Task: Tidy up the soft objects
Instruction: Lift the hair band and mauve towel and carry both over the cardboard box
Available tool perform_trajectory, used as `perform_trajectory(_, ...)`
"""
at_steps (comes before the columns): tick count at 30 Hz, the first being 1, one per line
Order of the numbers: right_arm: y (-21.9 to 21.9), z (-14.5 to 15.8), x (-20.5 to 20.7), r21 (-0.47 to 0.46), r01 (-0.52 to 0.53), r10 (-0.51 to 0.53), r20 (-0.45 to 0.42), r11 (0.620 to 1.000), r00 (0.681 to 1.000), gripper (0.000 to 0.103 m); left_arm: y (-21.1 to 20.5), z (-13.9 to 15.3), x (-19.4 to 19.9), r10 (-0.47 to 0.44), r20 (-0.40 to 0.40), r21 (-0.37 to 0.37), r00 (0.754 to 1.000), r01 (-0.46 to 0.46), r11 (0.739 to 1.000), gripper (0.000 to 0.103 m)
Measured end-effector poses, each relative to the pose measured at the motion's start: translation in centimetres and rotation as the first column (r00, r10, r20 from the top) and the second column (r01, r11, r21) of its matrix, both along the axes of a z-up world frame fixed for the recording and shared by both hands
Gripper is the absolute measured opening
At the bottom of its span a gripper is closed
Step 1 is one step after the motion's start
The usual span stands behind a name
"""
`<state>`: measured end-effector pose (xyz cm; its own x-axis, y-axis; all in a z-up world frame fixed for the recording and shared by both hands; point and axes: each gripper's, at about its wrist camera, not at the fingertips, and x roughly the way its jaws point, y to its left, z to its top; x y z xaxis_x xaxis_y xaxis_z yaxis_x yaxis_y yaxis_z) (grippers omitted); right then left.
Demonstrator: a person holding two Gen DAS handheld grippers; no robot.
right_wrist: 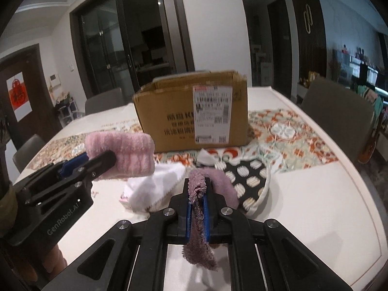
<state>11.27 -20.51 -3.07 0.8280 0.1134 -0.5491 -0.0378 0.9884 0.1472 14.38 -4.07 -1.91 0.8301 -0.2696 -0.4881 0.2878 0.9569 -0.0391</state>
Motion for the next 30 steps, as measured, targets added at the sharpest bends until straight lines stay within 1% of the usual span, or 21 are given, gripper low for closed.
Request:
perform_trajectory(8, 0.3, 2.9, -0.2, -0.016, 0.010, -0.009, 0.092, 1.000, 0.996, 0.009, 0.6, 2.4, -0.6, 0.008, 0.078, -0.005, 0.997, -0.007, 1.000, 0.027)
perform_trajectory(14, 0.5, 5.1, -0.2, -0.030, 0.023, -0.018, 0.166, 0.999, 0.986, 0.009, 0.8, 4.1, -0.4, 0.009, 0.122, -0.015, 0.993, -0.007, 1.000, 0.027)
perform_trajectory(21, 0.2, 7.6, 0.4, -0.038, 0.043, -0.032, 0.243, 0.998, 0.969, 0.009, 0.6, 6.0, 0.7, 0.000, 0.170, -0.014, 0.986, 0.003, 1.000, 0.027)
perform_trajectory(25, -0.2, 9.1, 1.2, -0.038, 0.053, -0.040, 0.287, 0.998, 0.957, 0.009, 0.5, 6.9, 2.0, -0.005, 0.180, -0.024, 0.984, 0.010, 1.000, 0.027)
perform_trajectory(30, -0.6, 10.5, 2.5, -0.032, 0.061, -0.048, 0.321, 0.998, 0.946, 0.009, 0.2, 7.6, 3.5, -0.007, 0.204, -0.018, 0.979, 0.011, 1.000, 0.027)
